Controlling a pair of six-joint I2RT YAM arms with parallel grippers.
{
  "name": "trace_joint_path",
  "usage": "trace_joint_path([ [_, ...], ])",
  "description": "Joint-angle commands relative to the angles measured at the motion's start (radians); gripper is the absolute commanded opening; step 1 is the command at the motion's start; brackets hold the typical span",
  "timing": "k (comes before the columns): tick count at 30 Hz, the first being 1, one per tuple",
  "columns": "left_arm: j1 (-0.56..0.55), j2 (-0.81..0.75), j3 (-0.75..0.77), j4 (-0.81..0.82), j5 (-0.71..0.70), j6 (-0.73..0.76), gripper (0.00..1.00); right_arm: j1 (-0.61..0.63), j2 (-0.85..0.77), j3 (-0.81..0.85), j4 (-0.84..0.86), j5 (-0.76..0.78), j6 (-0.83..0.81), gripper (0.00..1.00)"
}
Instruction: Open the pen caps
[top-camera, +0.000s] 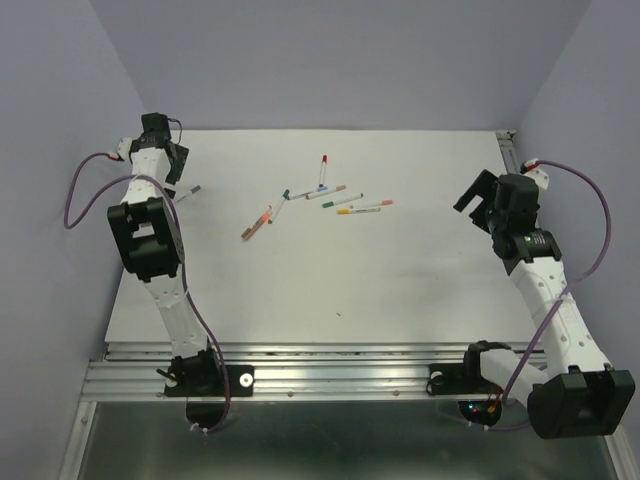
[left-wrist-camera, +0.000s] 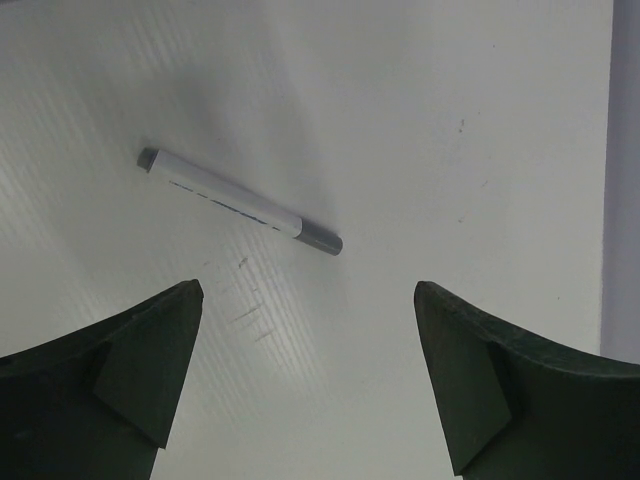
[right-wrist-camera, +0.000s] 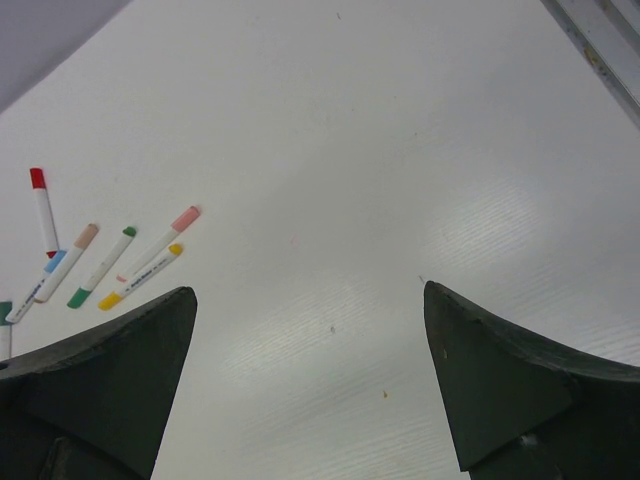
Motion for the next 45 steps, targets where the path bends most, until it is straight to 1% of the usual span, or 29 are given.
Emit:
trace_joint_path([
  [1,0.007,0.018,0.079,-0.101,-0.037,-0.121,0.99,-0.002,0.004,-0.011,0.020,0.039,-0.017,1.00],
  [4,0.007,0.035,0.063,-0.102,-0.058,-0.191,0.99,-0.002,0.009,-0.012,0.019,0.035,-0.022,1.00],
  [10,0.019,0.083,0.066,-0.107,-0.046,-0.283,0.99,-0.001,0.022,-0.006,0.008,0.030,-0.031,1.00],
  [13,0.033,0.121,0.102,-0.111,-0.026,-0.284,0.96,-0.002,0.029,-0.003,-0.001,0.035,-0.030,1.00],
  [15,0.037,0.144,0.146,-0.153,-0.020,-0.303,0.95,-0.002,0.030,-0.005,0.000,0.045,-0.030,1.00],
  [16,0.037,0.165,0.158,-0.167,-0.020,-0.313,0.92,-0.001,0.032,-0.003,-0.001,0.053,-0.030,1.00],
  [17,0.039,0.173,0.178,-0.197,-0.021,-0.338,0.87,-0.002,0.036,0.001,-0.010,0.070,-0.025,1.00],
  [20,0.039,0.204,0.204,-0.239,-0.021,-0.369,0.85,-0.002,0.044,0.006,-0.024,0.085,-0.023,1.00],
  [24,0.042,0.267,0.318,-0.366,-0.020,-0.423,0.83,-0.002,0.053,0.011,-0.033,0.085,-0.022,1.00],
  [26,0.048,0.309,0.380,-0.409,-0.005,-0.429,0.82,-0.002,0.056,0.012,-0.044,0.085,-0.020,1.00],
  [28,0.062,0.337,0.401,-0.461,0.017,-0.441,0.83,-0.002,0.056,0.015,-0.047,0.085,-0.020,1.00],
  [30,0.076,0.345,0.404,-0.477,0.051,-0.449,0.79,-0.002,0.055,0.015,-0.049,0.090,-0.017,1.00],
  [31,0.082,0.351,0.404,-0.484,0.061,-0.455,0.79,-0.002,0.052,0.014,-0.049,0.091,-0.016,1.00],
  [32,0.092,0.356,0.414,-0.487,0.075,-0.452,0.76,-0.002,0.050,0.012,-0.049,0.093,-0.016,1.00],
  [35,0.108,0.379,0.448,-0.522,0.093,-0.458,0.75,-0.002,0.050,0.009,-0.044,0.094,-0.013,1.00],
  [37,0.122,0.394,0.448,-0.523,0.127,-0.460,0.73,-0.002,0.052,0.009,-0.044,0.093,-0.013,1.00],
  [38,0.126,0.399,0.445,-0.518,0.165,-0.451,0.70,-0.002,0.053,0.011,-0.049,0.097,-0.013,1.00],
  [40,0.140,0.414,0.456,-0.521,0.195,-0.439,0.67,-0.002,0.055,0.012,-0.050,0.099,-0.013,1.00],
  [44,0.146,0.428,0.455,-0.523,0.190,-0.445,0.60,-0.002,0.047,0.012,-0.052,0.116,-0.010,1.00],
  [45,0.146,0.426,0.445,-0.523,0.195,-0.445,0.60,-0.002,0.047,0.012,-0.053,0.119,-0.008,1.00],
])
